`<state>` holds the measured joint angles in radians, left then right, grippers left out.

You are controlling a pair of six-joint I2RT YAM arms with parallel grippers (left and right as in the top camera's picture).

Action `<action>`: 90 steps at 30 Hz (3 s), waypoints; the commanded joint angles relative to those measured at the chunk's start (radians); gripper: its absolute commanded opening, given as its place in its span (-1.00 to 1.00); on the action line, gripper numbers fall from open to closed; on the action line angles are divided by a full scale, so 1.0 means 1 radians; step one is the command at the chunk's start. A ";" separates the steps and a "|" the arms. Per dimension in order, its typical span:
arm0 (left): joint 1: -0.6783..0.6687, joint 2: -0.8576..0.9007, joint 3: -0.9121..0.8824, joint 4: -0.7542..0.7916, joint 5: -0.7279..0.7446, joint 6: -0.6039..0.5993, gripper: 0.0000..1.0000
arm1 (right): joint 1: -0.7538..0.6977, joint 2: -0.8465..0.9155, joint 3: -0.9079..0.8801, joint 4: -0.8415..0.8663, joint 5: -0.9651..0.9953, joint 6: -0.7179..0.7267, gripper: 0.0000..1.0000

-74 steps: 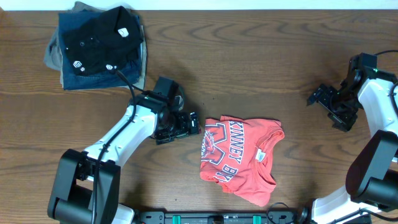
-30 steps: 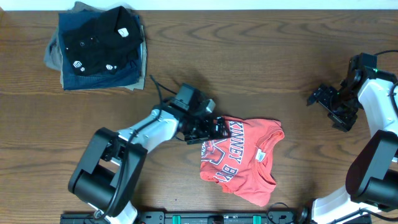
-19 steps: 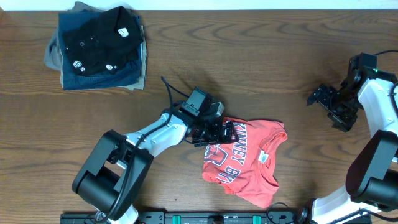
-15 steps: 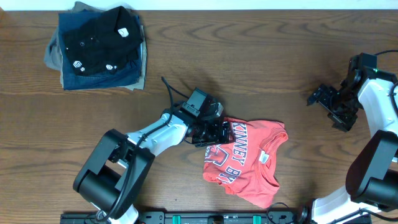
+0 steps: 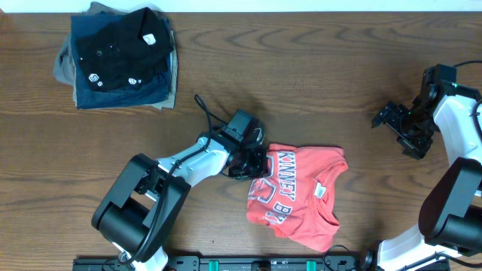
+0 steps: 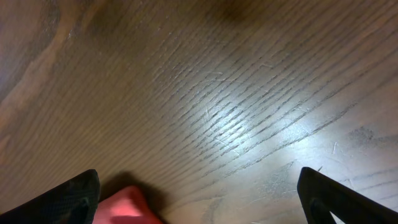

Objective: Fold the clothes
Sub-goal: 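Lift and carry the red shirt to the dark clothes stack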

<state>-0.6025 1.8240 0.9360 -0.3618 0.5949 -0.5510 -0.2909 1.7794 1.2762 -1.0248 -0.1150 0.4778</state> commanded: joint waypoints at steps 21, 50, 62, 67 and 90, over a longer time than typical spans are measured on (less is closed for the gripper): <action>0.281 0.033 0.477 -0.353 -0.497 0.376 -0.73 | -0.003 -0.006 0.012 0.000 0.003 -0.012 0.98; 0.408 0.031 0.660 -0.122 -0.643 0.476 -0.74 | -0.003 -0.006 0.012 0.000 0.003 -0.012 0.99; 0.410 0.031 0.753 -0.037 -0.814 0.480 -0.75 | -0.003 -0.006 0.012 0.000 0.003 -0.012 0.98; 0.438 0.031 0.754 0.019 -0.822 0.480 -0.74 | -0.003 -0.006 0.012 0.000 0.003 -0.012 0.99; 0.584 -0.003 0.754 0.120 -0.856 0.393 -0.79 | -0.003 -0.006 0.012 0.000 0.003 -0.012 0.97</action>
<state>-0.0227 1.8553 1.6493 -0.2703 -0.2062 -0.1387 -0.2909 1.7794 1.2762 -1.0248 -0.1150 0.4778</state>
